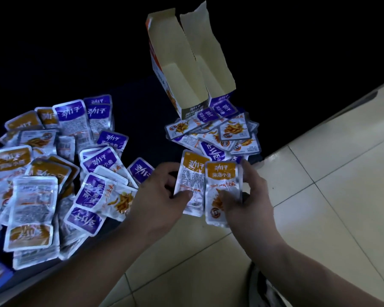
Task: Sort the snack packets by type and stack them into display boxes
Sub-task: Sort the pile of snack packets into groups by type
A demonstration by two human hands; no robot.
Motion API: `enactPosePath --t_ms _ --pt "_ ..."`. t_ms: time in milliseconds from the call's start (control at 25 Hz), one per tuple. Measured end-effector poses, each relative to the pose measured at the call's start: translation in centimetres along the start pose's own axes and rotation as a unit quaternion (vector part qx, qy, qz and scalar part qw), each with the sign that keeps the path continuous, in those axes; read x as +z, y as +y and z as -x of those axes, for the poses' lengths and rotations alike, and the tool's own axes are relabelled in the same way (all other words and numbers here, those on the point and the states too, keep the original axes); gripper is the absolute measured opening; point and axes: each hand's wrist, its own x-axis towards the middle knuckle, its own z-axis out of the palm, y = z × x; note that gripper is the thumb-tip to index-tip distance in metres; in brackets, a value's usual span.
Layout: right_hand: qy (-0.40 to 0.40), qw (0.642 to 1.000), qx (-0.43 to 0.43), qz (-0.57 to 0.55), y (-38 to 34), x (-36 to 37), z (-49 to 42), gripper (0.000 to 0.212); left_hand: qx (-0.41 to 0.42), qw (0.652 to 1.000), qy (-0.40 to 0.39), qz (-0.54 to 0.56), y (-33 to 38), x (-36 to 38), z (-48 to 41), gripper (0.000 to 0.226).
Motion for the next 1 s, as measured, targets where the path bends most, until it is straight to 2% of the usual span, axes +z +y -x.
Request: enactPosePath --t_ms 80,160,320,440,520,640,760,840,1000 --pt "-0.007 1.0 -0.01 0.025 -0.3 -0.4 0.7 0.079 -0.013 0.999 -0.011 0.046 0.9 -0.2 1.0 0.042" --pt "-0.029 0.999 -0.016 0.02 -1.0 -0.4 1.4 0.078 -0.015 0.997 -0.003 0.071 1.5 -1.1 2.3 0.044" --pt "-0.067 0.997 -0.032 -0.021 -2.9 1.3 1.9 0.071 0.019 0.985 0.134 0.111 2.2 -5.9 4.7 0.059" --pt "-0.101 0.99 -0.096 -0.004 -4.8 4.0 2.0 0.076 0.008 0.975 0.116 0.19 2.1 -7.4 6.0 0.06" --pt "-0.12 0.98 -0.161 0.016 -6.0 6.3 2.5 0.075 0.006 0.981 0.096 0.168 1.3 -7.2 6.3 0.054" --pt "-0.154 0.957 -0.239 0.059 -7.5 9.1 3.5 0.08 0.028 0.982 0.138 0.126 -0.4 -8.0 6.7 0.044" --pt "-0.213 0.95 -0.224 0.049 -8.2 11.1 4.7 0.089 0.032 0.98 0.163 0.106 -2.0 -10.0 7.7 0.055" --pt "-0.247 0.943 -0.217 0.048 -8.2 12.6 5.5 0.091 0.028 0.978 0.157 0.133 -2.4 -11.3 8.4 0.064" --pt "-0.341 0.929 -0.138 0.035 -8.5 15.9 6.2 0.097 -0.003 0.974 0.185 0.133 -3.1 -14.2 9.4 0.075"
